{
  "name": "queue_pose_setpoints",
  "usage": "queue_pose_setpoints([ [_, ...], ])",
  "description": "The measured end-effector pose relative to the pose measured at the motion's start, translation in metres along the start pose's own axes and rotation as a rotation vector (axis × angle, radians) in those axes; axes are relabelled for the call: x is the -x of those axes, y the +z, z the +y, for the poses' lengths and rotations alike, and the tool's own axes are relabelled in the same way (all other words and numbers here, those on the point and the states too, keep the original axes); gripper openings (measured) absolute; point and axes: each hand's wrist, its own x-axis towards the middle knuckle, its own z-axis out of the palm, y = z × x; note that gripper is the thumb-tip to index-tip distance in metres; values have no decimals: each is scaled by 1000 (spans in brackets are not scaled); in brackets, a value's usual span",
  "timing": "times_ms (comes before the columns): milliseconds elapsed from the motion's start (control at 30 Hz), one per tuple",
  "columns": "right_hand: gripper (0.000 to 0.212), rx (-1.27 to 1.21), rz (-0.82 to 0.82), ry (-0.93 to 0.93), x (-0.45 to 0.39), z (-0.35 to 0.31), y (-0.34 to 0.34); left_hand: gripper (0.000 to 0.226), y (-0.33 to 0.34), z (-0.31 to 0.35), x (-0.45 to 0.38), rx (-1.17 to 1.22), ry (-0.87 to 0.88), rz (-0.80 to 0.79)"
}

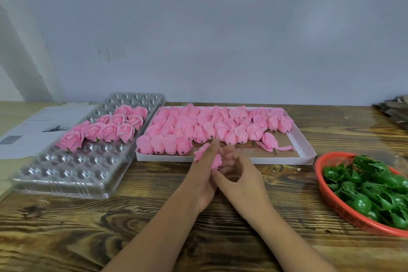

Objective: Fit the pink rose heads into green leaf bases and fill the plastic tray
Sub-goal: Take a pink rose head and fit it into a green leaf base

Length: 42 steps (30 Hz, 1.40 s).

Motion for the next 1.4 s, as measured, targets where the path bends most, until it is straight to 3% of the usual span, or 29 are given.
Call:
queue_pose_setpoints([
  [100,31,30,43,-27,1,-1,2,38,-1,-1,-3,80,-21,22],
  [200,15,161,114,-60,-1,4,-1,29,-1,0,-3,166,-9,24],
  [300,0,264,70,-114,1,8,0,25,0,0,-3,173,-8,44],
  [500,17,341,-6,-160,0,7,0,28,4,-2,0,122,60,85],
  [767,25,305,-96,-79,-1,5,0,30,4,-4,-3,76,66,104],
  [900,7,122,-72,37,0,2,3,36,1,-3,-4,63,42,89],
  [1067,24,-239,29,94,-1,-6,6,35,1,-3,-2,35,52,34],
  [1133,25,-311,43,114,0,-8,7,47,5,-3,-1,-5,53,53],
  [1200,26,-332,42,122,0,-8,6,61,7,-3,0,-29,36,60],
  [1400,29,-273,14,30,3,-11,6,50,7,-4,4,-113,43,60],
])
